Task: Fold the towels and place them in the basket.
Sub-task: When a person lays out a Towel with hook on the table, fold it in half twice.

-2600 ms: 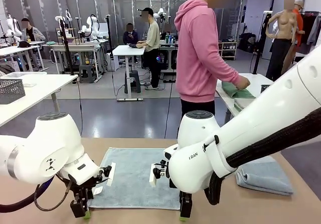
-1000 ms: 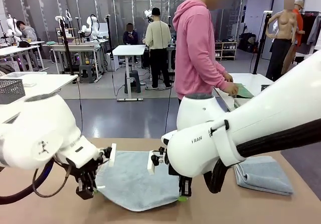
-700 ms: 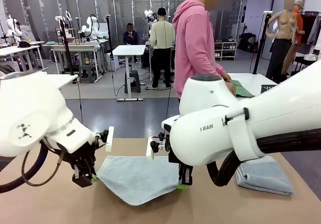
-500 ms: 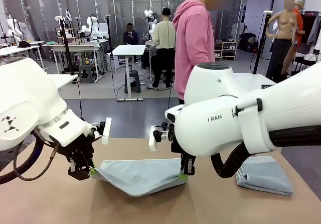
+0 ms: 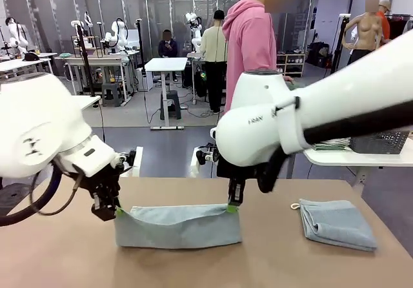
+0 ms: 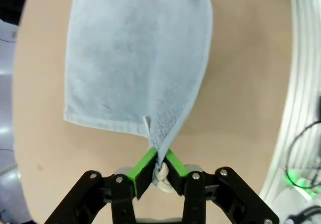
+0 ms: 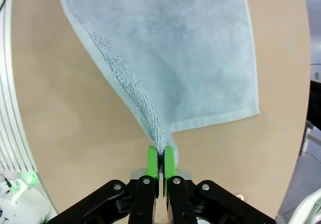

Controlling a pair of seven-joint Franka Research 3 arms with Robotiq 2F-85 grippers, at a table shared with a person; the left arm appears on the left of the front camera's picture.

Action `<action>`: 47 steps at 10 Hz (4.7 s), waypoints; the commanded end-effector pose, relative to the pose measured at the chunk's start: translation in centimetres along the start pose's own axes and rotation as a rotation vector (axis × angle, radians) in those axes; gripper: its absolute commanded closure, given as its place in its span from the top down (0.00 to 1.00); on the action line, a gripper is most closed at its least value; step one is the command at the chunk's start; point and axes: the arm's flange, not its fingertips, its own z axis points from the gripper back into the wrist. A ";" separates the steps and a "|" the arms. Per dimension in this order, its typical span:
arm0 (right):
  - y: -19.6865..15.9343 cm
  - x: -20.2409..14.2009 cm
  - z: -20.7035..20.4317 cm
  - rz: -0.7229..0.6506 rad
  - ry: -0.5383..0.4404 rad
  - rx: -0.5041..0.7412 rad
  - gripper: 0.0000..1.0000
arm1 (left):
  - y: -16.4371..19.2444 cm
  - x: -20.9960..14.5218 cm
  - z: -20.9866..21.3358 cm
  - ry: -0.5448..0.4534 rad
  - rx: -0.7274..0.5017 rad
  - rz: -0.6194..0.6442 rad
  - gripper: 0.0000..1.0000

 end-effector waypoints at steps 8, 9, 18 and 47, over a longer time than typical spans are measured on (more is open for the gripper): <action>-13.6 3.0 -6.2 -0.056 0.113 0.168 0.00 | 13.5 1.2 -7.4 0.112 -0.145 0.076 0.00; -14.2 3.1 -6.7 -0.074 0.127 0.173 0.00 | 14.0 1.3 -7.8 0.113 -0.142 0.079 0.00; -15.7 1.7 -7.6 -0.158 0.117 0.206 0.00 | 14.8 0.2 -9.8 0.152 -0.162 0.151 0.00; -14.5 1.2 -8.8 -0.094 0.035 0.067 1.00 | 13.0 -1.6 -8.9 0.157 0.063 0.076 1.00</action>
